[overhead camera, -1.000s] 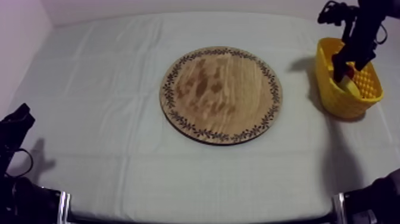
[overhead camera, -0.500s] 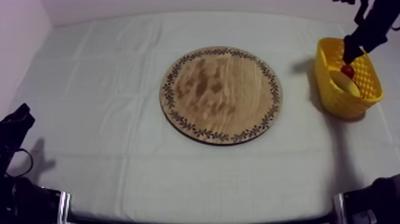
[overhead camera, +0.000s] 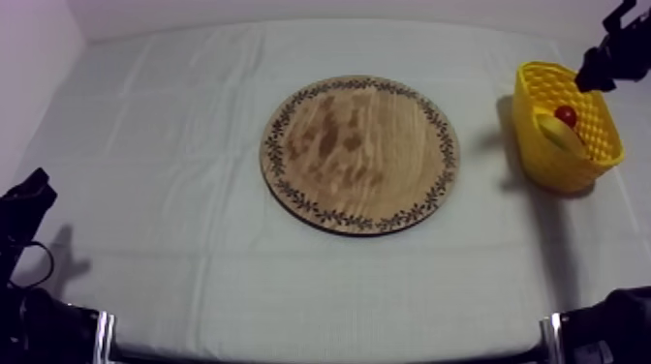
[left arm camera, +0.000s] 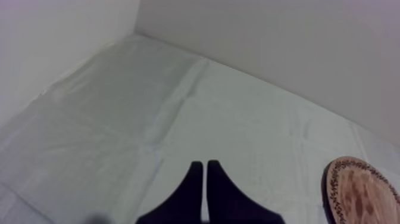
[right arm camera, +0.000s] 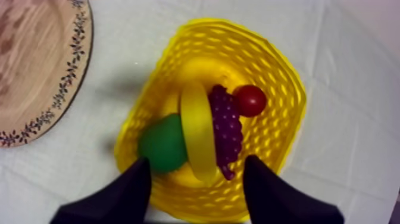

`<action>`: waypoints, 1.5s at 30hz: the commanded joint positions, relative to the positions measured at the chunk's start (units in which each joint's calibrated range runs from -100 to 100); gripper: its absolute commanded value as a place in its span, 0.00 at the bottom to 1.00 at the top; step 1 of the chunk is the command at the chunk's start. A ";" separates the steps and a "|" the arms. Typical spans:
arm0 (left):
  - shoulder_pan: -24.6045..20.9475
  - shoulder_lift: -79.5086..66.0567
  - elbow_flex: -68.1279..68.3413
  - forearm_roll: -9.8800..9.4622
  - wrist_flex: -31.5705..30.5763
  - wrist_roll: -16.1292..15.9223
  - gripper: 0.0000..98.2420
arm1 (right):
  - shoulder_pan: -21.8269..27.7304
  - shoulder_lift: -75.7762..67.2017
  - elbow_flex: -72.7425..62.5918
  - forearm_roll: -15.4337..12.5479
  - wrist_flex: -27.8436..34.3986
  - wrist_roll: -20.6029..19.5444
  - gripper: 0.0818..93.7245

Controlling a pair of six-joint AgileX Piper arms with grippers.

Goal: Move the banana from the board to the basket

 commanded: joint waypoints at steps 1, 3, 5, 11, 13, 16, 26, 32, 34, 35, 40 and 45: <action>0.01 0.00 0.03 -0.02 0.00 0.01 0.00 | -0.24 -5.18 5.43 -0.26 -3.53 0.08 0.42; 0.01 0.00 0.03 -0.02 0.00 -0.01 0.00 | -0.38 -8.39 9.33 -0.68 -6.10 0.60 0.36; 0.01 0.00 0.03 -0.02 0.00 -0.03 0.00 | -0.57 -11.41 13.15 -1.17 -8.04 0.99 0.31; 0.01 0.00 0.03 -0.02 0.00 -0.03 0.00 | -1.23 -18.36 20.80 -3.92 -10.41 0.67 0.22; 0.01 0.00 0.03 -0.02 0.00 -0.01 0.00 | -1.32 -20.44 22.80 -5.35 -11.79 0.58 0.20; 0.01 0.00 0.03 -0.02 0.00 0.00 0.00 | -1.63 -24.14 26.82 -7.80 -14.75 0.94 0.16; 0.01 0.00 0.03 -0.02 0.00 0.01 0.00 | -3.40 -43.76 42.35 -10.85 -19.58 4.53 0.02; 0.01 0.00 0.03 -0.02 0.00 -0.01 0.00 | -2.81 -55.55 48.36 -14.26 -18.57 8.43 0.00; 0.01 0.00 0.03 -0.02 0.00 0.00 0.00 | -2.45 -59.29 50.18 -15.28 -17.49 9.94 0.00; 0.01 0.00 0.03 -0.02 0.00 0.00 0.00 | -2.42 -61.05 51.13 -15.63 -17.01 10.61 0.00; 0.01 0.00 0.03 -0.02 0.00 0.01 0.00 | -3.15 -68.34 55.99 -15.28 -18.08 8.14 0.00; 0.01 0.00 0.03 -0.02 0.00 0.01 0.00 | -4.87 -74.15 58.24 -13.09 -19.46 0.69 0.00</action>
